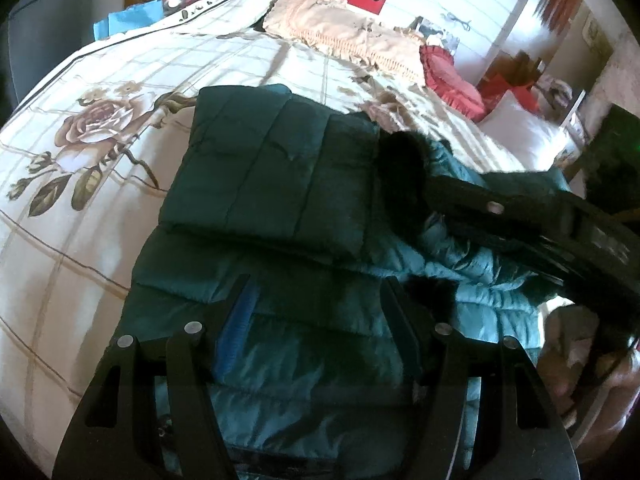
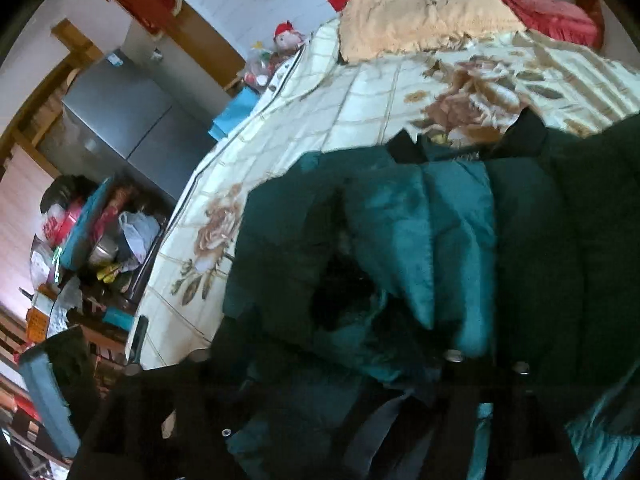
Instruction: Fold large clothes
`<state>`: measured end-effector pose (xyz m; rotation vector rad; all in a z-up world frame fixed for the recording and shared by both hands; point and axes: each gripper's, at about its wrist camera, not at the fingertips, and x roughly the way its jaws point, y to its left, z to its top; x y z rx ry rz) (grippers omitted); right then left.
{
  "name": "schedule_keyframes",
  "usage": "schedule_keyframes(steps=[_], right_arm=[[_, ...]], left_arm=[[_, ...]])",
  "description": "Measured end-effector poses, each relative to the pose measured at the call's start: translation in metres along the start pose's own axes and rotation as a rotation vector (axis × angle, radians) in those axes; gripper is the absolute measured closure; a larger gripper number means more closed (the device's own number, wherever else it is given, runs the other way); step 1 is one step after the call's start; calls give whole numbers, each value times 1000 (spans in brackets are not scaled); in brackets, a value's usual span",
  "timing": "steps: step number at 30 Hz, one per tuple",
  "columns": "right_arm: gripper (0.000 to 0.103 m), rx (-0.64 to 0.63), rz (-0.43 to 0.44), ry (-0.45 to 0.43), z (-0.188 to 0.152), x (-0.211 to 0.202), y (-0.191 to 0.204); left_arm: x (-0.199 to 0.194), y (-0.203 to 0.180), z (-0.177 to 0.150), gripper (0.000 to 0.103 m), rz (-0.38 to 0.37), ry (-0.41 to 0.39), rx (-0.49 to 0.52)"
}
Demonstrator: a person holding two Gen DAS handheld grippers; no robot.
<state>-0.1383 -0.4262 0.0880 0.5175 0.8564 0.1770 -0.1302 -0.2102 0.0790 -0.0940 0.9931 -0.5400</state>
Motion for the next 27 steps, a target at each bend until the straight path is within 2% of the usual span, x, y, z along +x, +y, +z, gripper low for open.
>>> schedule_keyframes(steps=[4,7,9,16,22,24,26,27], right_arm=[[37,-54,-39,-65,0,-42,7],[36,-60,-73,-118,-1,-78,2],[34,-39,-83,-142,-4,-98,-5],[33,6,-138,-197,-22,-158,-35],[30,53,-160,-230,-33,-184,-60],[30,72,-163,-237,-36,-188,-67],[30,82,-161,-240,-39,-189,-70],[30,86,-158,-243,-40,-190,-73]], left_arm=[[-7,1,7,38,-105,-25,-63],[-6,-9,16,23,-146,-38,-80],[-3,-18,23,23,-158,-48,-83],[28,-58,42,23,-103,-13,-9],[63,-80,41,23,-49,55,38],[69,-81,40,31,-51,62,35],[64,-82,40,66,-54,39,47],[60,-83,42,71,-67,25,64]])
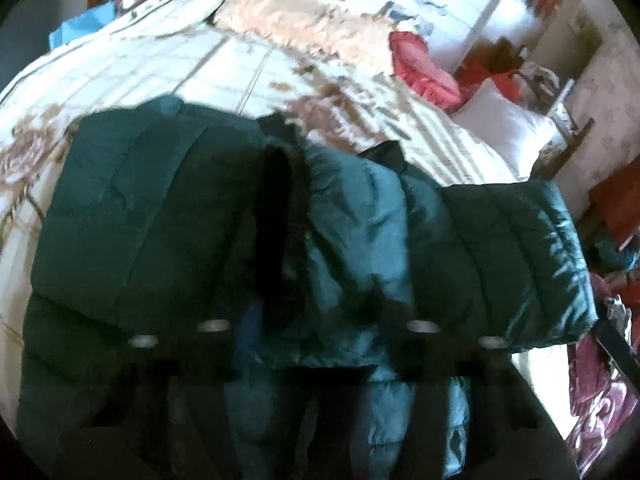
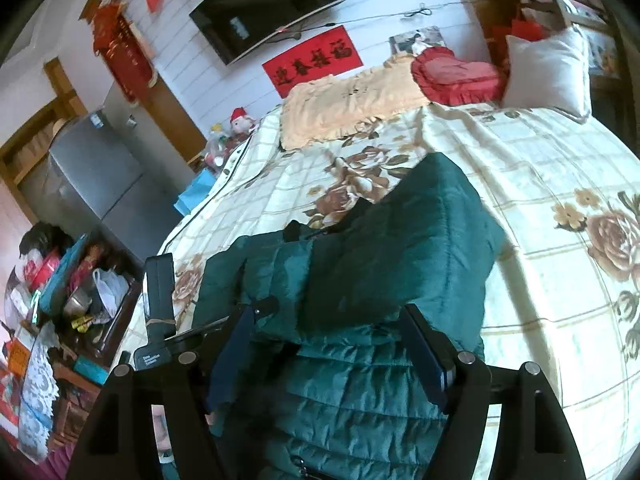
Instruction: Fold large clothes
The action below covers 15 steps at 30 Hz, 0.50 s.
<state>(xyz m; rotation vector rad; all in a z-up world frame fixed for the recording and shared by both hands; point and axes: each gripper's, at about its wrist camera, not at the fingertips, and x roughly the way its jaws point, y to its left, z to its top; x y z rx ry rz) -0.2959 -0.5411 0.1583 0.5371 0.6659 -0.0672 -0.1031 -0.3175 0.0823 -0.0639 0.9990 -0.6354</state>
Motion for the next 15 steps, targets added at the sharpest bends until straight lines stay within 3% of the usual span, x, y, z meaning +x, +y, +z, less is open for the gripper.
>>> schedule_keyframes(steps=[1,3,9,12,15], right_arm=[[30,0,-2,-3,0,0,-2],[30,-3,-19,-10,0,0,-3],[30,49,-41,-66,9,2,-11],[30,70,-49,-44,12,20,-10],[30,12,-86,-1,11,49,2]], left_arm=[[-4,0,1,79,-1,-14,11],[-15,0,4,82,8,-50,31],[-52,27,21,83,48,-148,37],[-64,52,28,83,100,-173,15],[-66,83,28,83,139,-166,-37]])
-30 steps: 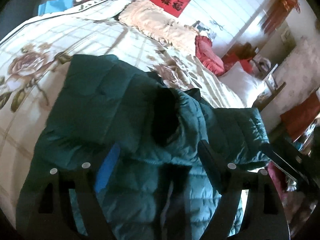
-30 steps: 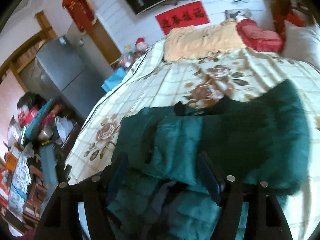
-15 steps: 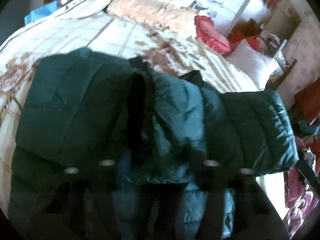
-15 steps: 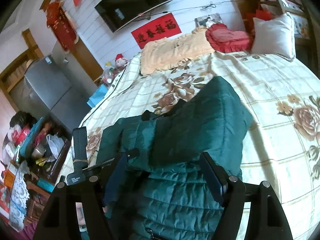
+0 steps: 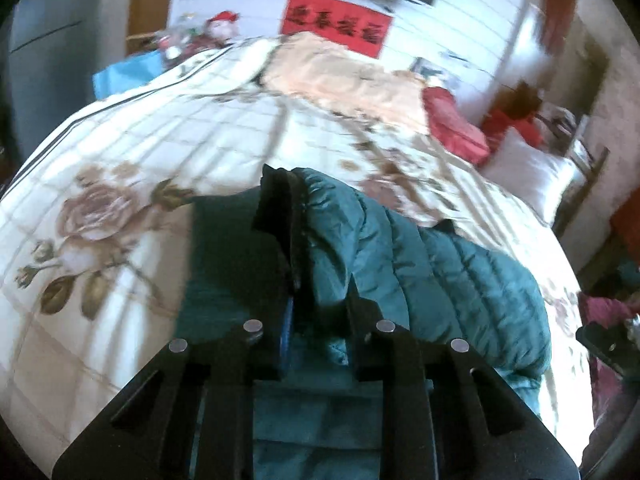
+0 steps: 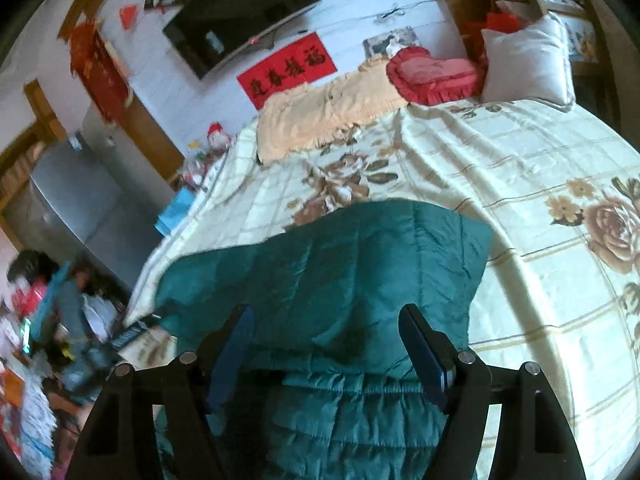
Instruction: Fold large clothes
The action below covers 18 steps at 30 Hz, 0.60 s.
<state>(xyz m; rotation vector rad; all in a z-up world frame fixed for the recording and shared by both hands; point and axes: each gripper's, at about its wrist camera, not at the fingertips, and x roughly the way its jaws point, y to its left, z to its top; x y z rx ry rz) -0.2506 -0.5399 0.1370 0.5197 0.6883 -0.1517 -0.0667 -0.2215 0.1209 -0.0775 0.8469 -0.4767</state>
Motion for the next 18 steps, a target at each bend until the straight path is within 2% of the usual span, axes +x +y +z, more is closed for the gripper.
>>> schedule_keyframes(steps=[4,10,12,15,18], right_arm=[[37,-60,-39,59,-1,43,17],[40,-122,-104,161,-15,109,24],[39,-135,-135,178,-19,125,24],[39,-131,-146,179,-19,133,20],[40,-113,-132,181,-14,121,19]], left_arm=[[16,29,-7,84,22,42,-55],[34,40,-18,84,67,55,-43],[37,41,-21,84,58,72,-33],[35,42,-20,82,41,78,-44],[27,43,-16,76,36,96,-52]])
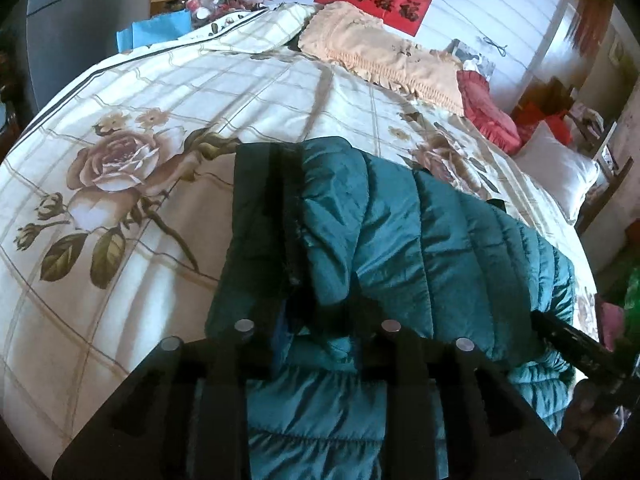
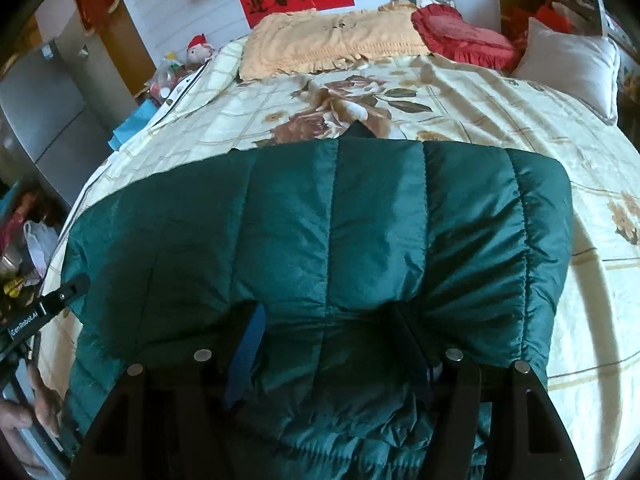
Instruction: Fold large clothes
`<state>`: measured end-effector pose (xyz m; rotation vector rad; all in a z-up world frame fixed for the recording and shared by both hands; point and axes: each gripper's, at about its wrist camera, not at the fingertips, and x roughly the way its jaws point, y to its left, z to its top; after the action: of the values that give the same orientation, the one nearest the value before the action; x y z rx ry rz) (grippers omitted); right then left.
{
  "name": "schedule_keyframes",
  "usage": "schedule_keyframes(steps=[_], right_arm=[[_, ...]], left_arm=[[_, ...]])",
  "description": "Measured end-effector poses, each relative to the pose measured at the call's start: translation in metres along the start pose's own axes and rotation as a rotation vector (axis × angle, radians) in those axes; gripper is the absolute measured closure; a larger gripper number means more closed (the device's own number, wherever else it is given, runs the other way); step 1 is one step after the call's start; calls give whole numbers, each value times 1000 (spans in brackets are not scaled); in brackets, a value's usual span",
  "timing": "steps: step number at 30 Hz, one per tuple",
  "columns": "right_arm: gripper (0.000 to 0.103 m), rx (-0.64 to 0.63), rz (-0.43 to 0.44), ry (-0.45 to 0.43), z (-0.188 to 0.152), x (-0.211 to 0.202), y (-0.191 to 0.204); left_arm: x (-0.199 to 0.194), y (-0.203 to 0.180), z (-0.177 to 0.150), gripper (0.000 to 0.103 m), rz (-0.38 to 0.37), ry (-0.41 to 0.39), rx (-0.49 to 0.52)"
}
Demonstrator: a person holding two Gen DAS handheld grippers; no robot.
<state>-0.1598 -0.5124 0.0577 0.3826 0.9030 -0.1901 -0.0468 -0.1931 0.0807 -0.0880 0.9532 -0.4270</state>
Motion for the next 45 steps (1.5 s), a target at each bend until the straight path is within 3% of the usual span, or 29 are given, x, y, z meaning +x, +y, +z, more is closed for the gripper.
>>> schedule_keyframes(steps=[3,6,8,9,12,19,31,34,39,45], right_arm=[[40,12,48,-65,0,-31,-1],[40,-6,3,-123,1,-53,-2],[40,-19,-26,-126,4,-56,-3],[40,-26,-45,-123,7,-55,-4],[40,-22,-82,-119,13,-45,-7],[40,-15,-101,-117,28,-14,-10],[39,-44,-216,-59,35,35,-21],[39,-43,-229,-53,35,25,-15],[39,-58,-150,-129,18,-23,0],[39,-124,-193,-111,-8,-31,4]], left_arm=[[-18,0,3,69,-6,-41,-17],[-37,-9,7,64,-3,-106,4],[-45,-17,9,46,-19,-135,19],[-47,-20,10,45,-23,-148,21],[-42,-33,11,45,-7,-168,63],[11,-44,10,45,106,-75,148],[45,-47,4,45,135,-32,226],[47,-48,3,45,143,-26,228],[48,-47,4,45,135,-28,224],[50,-46,2,44,127,-34,218]])
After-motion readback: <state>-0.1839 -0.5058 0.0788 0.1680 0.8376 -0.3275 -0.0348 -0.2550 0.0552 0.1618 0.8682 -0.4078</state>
